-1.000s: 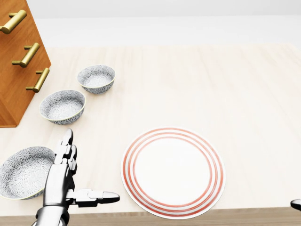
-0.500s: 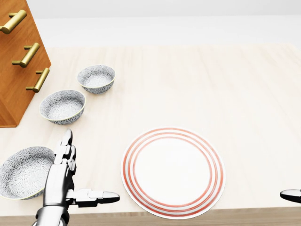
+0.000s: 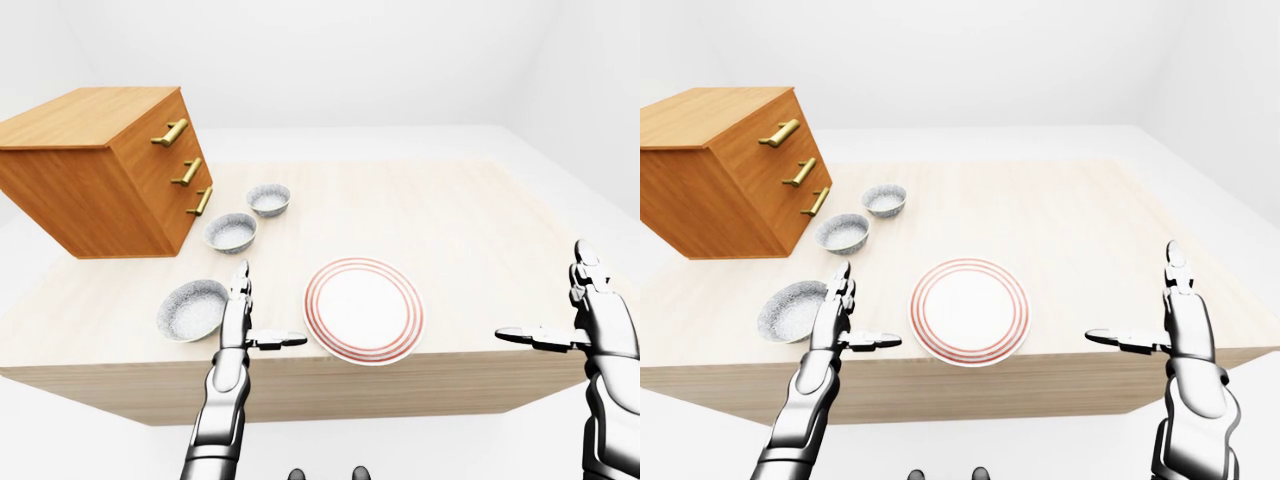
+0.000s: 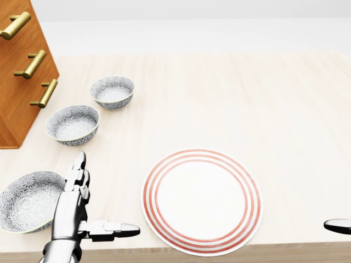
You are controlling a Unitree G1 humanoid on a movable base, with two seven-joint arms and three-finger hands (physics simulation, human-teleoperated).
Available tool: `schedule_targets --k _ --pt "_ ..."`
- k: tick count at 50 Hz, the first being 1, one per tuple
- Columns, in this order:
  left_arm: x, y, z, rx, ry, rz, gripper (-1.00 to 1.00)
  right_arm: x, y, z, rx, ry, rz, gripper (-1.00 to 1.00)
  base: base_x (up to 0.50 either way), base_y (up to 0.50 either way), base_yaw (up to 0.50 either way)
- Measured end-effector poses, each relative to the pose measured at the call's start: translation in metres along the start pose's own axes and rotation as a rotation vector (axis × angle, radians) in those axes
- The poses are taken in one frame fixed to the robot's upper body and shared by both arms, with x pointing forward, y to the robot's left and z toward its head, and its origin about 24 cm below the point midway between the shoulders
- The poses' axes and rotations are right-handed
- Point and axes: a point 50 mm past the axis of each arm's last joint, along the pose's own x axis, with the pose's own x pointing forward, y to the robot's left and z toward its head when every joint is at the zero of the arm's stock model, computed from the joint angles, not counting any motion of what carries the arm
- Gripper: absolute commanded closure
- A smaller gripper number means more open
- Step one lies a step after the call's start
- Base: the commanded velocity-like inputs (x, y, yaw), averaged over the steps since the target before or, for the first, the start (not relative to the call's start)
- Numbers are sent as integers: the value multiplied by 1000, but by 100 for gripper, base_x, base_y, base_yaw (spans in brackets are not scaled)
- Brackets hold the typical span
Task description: Put the bowl in the middle on the plate.
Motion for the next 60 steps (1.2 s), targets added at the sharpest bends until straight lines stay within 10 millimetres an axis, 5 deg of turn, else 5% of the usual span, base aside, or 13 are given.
schedule_targets --k 60 --pt "-1 -2 2 5 -2 -7 -100 0 2 -5 -19 23 5 -100 18 1 0"
